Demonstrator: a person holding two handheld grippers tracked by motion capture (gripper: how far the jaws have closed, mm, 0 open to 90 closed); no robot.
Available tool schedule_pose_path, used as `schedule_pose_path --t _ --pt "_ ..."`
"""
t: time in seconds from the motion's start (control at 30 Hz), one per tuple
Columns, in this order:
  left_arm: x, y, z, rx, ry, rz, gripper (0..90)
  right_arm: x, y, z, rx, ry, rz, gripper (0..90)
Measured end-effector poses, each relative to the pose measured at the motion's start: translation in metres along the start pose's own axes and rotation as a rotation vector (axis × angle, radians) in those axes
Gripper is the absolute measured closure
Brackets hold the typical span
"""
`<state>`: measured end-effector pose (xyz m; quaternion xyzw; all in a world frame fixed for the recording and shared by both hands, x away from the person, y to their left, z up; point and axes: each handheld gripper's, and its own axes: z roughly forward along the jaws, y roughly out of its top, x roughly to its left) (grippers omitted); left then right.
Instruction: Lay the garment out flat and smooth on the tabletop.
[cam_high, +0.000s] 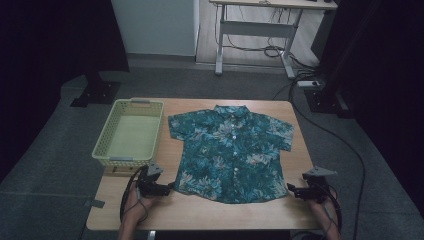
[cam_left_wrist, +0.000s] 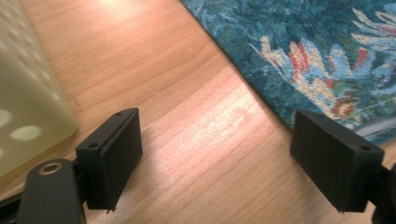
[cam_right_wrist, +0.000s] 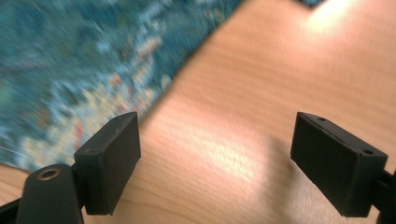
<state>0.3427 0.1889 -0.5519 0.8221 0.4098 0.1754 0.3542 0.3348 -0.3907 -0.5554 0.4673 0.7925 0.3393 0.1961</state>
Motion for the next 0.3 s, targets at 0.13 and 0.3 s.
schedule_pose_path --t 0.13,0.3 --pt "-0.0006 -0.0009 0.0003 -0.005 0.015 0.012 18.1 -0.0031 -0.0052 0.0011 -0.032 0.004 0.007 13.9" --pt "0.0003 -0.0004 0.0014 0.009 0.020 0.005 12.7 -0.0031 -0.0052 0.0014 -0.031 0.007 0.003 13.5"
